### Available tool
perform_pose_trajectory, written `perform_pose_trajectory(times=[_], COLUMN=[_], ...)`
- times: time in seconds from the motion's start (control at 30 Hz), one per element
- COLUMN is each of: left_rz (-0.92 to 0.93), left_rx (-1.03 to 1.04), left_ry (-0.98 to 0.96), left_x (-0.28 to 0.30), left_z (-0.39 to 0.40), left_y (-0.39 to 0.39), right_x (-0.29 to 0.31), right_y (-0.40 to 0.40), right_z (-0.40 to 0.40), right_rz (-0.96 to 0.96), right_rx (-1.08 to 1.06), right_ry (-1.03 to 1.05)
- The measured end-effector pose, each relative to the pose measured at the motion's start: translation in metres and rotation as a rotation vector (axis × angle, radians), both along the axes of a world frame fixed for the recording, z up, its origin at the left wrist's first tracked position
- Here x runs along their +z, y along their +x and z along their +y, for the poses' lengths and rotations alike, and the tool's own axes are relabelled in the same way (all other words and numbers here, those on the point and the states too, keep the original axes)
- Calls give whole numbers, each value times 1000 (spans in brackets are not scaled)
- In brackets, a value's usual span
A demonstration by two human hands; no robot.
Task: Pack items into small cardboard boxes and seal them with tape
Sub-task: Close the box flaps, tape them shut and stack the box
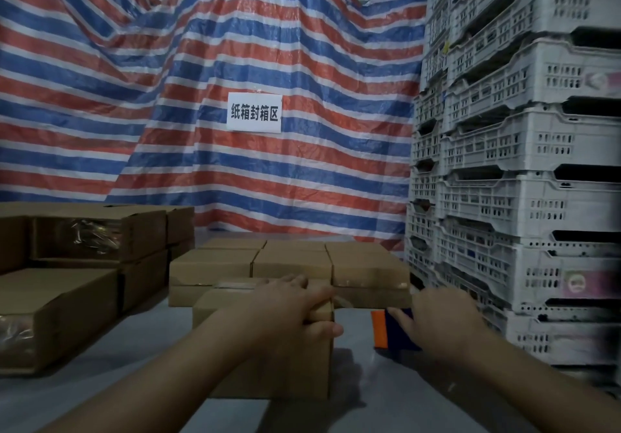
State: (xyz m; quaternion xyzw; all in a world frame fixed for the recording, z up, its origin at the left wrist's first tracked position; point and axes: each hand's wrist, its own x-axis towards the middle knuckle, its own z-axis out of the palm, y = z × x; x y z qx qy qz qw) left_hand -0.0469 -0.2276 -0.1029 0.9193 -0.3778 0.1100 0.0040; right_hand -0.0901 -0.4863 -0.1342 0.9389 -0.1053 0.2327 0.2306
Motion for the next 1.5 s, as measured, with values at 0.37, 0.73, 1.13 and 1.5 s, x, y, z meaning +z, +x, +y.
perform_pose_trajectory(times=[0.37, 0.73, 1.13, 1.5], left_rz=[-10, -89, -56, 584], left_rx=[-16, -16, -12, 49], left_ry=[-21, -81, -628, -1333], left_x=[-2, -3, -4, -63], left_z=[-4, -2, 41, 106], left_y=[6, -5, -3, -4], right_x=[5, -1, -30, -32], right_y=[-21, 6, 7, -11], right_z=[35, 134, 124, 131], right_rz=[-137, -45, 61, 68], right_rx=[94, 573, 452, 609], right_ry=[256, 1585, 1910, 1717])
